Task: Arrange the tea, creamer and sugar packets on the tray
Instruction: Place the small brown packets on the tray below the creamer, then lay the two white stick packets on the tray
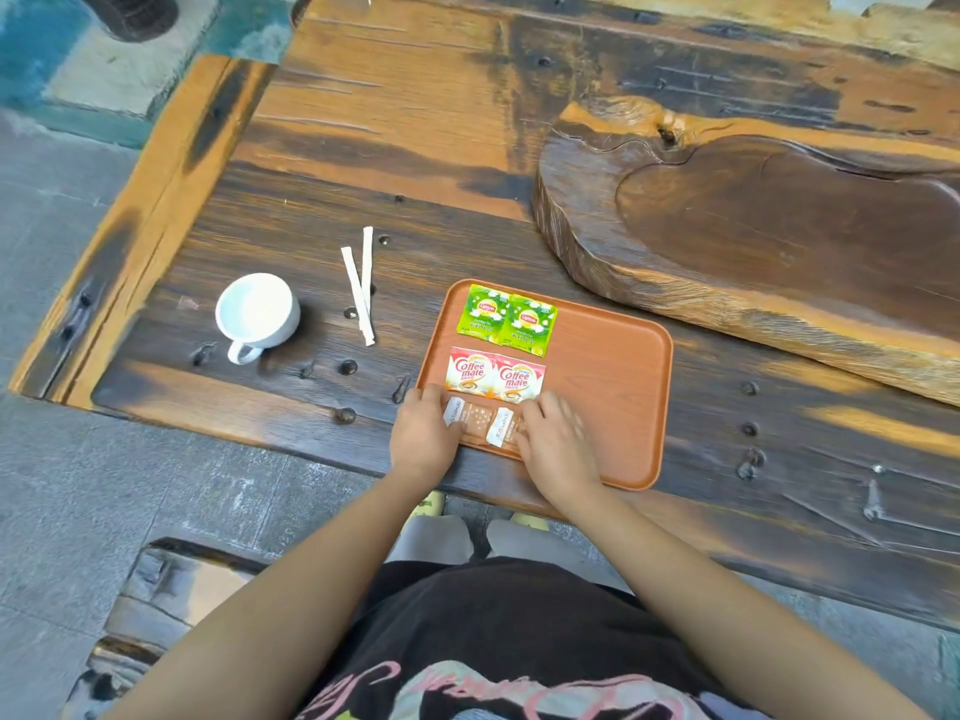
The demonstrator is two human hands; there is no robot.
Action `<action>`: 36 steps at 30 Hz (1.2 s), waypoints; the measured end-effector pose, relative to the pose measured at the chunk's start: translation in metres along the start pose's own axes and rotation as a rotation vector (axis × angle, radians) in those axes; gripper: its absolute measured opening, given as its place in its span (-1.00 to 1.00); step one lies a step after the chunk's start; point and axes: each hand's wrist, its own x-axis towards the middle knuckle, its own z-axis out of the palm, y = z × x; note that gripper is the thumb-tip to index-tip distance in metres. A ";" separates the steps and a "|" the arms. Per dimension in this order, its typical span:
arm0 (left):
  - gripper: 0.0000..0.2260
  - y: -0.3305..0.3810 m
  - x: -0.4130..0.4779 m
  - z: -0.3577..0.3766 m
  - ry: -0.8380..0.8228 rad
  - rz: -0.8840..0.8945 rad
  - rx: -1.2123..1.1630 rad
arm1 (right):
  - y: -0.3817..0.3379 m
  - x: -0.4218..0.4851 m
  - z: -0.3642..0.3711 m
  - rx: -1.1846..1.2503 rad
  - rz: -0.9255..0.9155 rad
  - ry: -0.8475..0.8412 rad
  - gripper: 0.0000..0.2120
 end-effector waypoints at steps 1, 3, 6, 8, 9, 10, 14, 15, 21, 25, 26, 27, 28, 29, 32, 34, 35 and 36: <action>-0.61 0.000 0.000 0.001 0.010 0.013 0.013 | -0.001 0.000 0.001 0.007 -0.027 -0.004 -0.76; -0.61 0.002 0.000 0.003 0.010 0.044 0.029 | -0.001 0.000 0.003 0.014 -0.055 -0.025 -0.74; -0.66 0.004 -0.001 0.007 -0.008 0.075 0.075 | -0.001 0.003 0.005 0.030 -0.060 -0.026 -0.74; -0.68 0.004 -0.001 0.008 -0.010 0.073 0.107 | -0.001 0.004 0.005 0.036 -0.066 -0.033 -0.73; -0.69 0.005 -0.001 0.008 -0.008 0.072 0.118 | -0.001 0.005 0.005 0.040 -0.069 -0.041 -0.73; -0.69 0.005 -0.001 0.008 -0.008 0.072 0.127 | 0.000 0.006 0.005 0.043 -0.071 -0.049 -0.73; -0.67 0.007 0.000 0.005 -0.018 0.075 0.167 | 0.001 0.011 0.001 0.032 -0.074 -0.122 -0.73; -0.66 0.006 0.001 0.003 -0.022 0.067 0.170 | 0.002 0.013 -0.001 0.041 -0.077 -0.149 -0.74; -0.80 -0.002 0.015 -0.030 -0.021 -0.009 0.004 | 0.010 0.052 -0.032 0.243 -0.057 -0.309 -0.84; -0.82 -0.011 0.040 -0.067 -0.019 -0.054 -0.032 | -0.003 0.099 -0.056 0.283 -0.023 -0.467 -0.87; -0.82 -0.012 0.048 -0.078 -0.011 -0.066 -0.029 | -0.009 0.113 -0.062 0.244 -0.019 -0.499 -0.89; -0.82 -0.012 0.058 -0.088 0.000 -0.069 -0.020 | -0.015 0.126 -0.068 0.201 -0.008 -0.521 -0.90; -0.82 -0.012 0.069 -0.099 0.012 -0.062 -0.008 | -0.022 0.139 -0.074 0.163 0.009 -0.533 -0.90; -0.82 -0.012 0.081 -0.110 0.025 -0.054 0.005 | -0.030 0.153 -0.079 0.121 0.025 -0.539 -0.88; -0.82 -0.006 0.118 -0.146 0.055 -0.048 0.026 | -0.055 0.193 -0.092 0.068 0.127 -0.499 -0.79; -0.79 -0.004 0.144 -0.167 0.086 -0.040 0.043 | -0.074 0.220 -0.092 0.023 0.142 -0.441 -0.76; -0.78 -0.004 0.156 -0.175 0.097 -0.037 0.055 | -0.084 0.233 -0.091 0.007 0.138 -0.413 -0.75; -0.76 -0.004 0.167 -0.183 0.093 -0.042 0.070 | -0.093 0.245 -0.087 0.008 0.149 -0.390 -0.75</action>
